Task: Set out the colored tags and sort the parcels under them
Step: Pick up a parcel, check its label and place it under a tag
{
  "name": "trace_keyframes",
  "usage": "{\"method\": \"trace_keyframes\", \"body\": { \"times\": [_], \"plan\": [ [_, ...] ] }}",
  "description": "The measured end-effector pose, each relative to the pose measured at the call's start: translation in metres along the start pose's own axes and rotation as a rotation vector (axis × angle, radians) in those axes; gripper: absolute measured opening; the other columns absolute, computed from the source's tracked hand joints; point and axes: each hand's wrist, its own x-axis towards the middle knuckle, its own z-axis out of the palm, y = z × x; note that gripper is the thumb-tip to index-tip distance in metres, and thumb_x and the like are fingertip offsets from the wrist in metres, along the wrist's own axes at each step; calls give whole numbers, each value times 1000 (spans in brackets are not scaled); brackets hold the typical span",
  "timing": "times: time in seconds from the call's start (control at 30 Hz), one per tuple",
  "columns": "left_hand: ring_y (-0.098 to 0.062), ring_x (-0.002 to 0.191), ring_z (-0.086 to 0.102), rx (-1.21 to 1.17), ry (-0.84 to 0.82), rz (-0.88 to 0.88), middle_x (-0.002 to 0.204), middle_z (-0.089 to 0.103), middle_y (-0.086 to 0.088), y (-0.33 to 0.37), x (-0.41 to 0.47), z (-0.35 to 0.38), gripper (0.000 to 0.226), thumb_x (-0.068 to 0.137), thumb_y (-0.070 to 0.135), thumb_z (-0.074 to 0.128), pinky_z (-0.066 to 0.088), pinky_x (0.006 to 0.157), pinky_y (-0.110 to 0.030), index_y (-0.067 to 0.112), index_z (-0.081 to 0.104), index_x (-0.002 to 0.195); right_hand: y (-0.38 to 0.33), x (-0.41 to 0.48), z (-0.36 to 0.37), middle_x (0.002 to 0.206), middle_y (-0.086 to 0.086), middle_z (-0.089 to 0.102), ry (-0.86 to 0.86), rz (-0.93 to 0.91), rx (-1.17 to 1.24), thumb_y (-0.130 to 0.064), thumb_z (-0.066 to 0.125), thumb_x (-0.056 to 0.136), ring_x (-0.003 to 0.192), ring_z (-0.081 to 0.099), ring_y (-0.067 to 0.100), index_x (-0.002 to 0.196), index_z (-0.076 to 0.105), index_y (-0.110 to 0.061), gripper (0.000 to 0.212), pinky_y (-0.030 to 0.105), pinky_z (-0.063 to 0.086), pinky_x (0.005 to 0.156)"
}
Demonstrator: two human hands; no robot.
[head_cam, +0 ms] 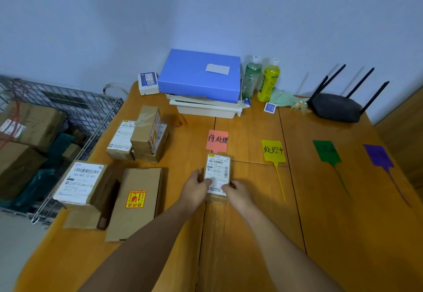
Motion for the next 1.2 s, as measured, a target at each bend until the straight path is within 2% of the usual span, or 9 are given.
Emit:
{"method": "trace_keyframes", "body": {
  "times": [0.1,0.2,0.27,0.4,0.57,0.67,0.87,1.0,1.2],
  "plan": [
    [-13,110,59,-4,17,-5,149,53,-4,13,-8,-12,60,105,25,55,46,83,-22,11,32,158,-12,-7,-3,131,5,64,54,-17,-21,-25,55,99,107,63,21,143,49,-11,47,32,51,86],
    [-22,134,52,22,51,5,156,48,-8,28,-25,-26,59,103,28,57,39,91,-26,10,39,156,-31,-22,-8,135,4,61,164,-89,-38,-25,54,99,106,62,20,139,53,-15,41,30,49,81],
    [-23,138,49,45,105,24,154,50,-8,36,-37,-40,54,102,29,59,37,96,-25,11,47,151,-46,-33,-7,133,3,62,211,-150,-48,-29,54,96,108,63,23,131,58,-21,36,35,52,89],
    [-23,138,50,73,166,61,152,53,-7,59,-67,-82,49,101,32,61,39,109,-31,14,53,146,-86,-64,2,143,3,53,177,-232,-41,-28,54,97,124,55,24,139,53,-21,42,34,47,97],
    [-17,107,61,72,238,146,131,61,1,98,-105,-146,33,104,26,57,47,86,-21,10,59,133,-140,-106,18,148,1,49,128,-358,-65,-31,53,100,131,51,22,146,47,-20,47,32,44,99],
    [-22,117,60,60,268,179,131,63,0,114,-127,-187,33,102,26,58,48,95,-33,13,61,132,-178,-136,30,148,1,49,143,-406,-79,-32,53,101,132,50,23,147,45,-21,48,36,46,103],
    [-23,131,54,85,286,284,145,59,-4,142,-152,-267,44,102,32,58,42,109,-37,15,57,143,-239,-180,56,149,0,50,220,-477,-121,-33,53,100,133,50,23,145,47,-19,48,37,43,107],
    [-24,131,54,138,238,366,146,58,-5,154,-163,-320,43,104,30,55,42,110,-38,15,55,144,-265,-211,81,149,3,50,287,-475,-91,-29,54,100,134,49,24,146,48,-15,49,36,40,108],
    [-27,133,52,325,232,488,151,53,-10,184,-182,-400,45,105,30,51,40,97,-30,10,52,146,-305,-264,112,154,4,45,362,-497,-104,-28,53,101,140,44,25,149,43,-14,52,36,37,111]
  ]
}}
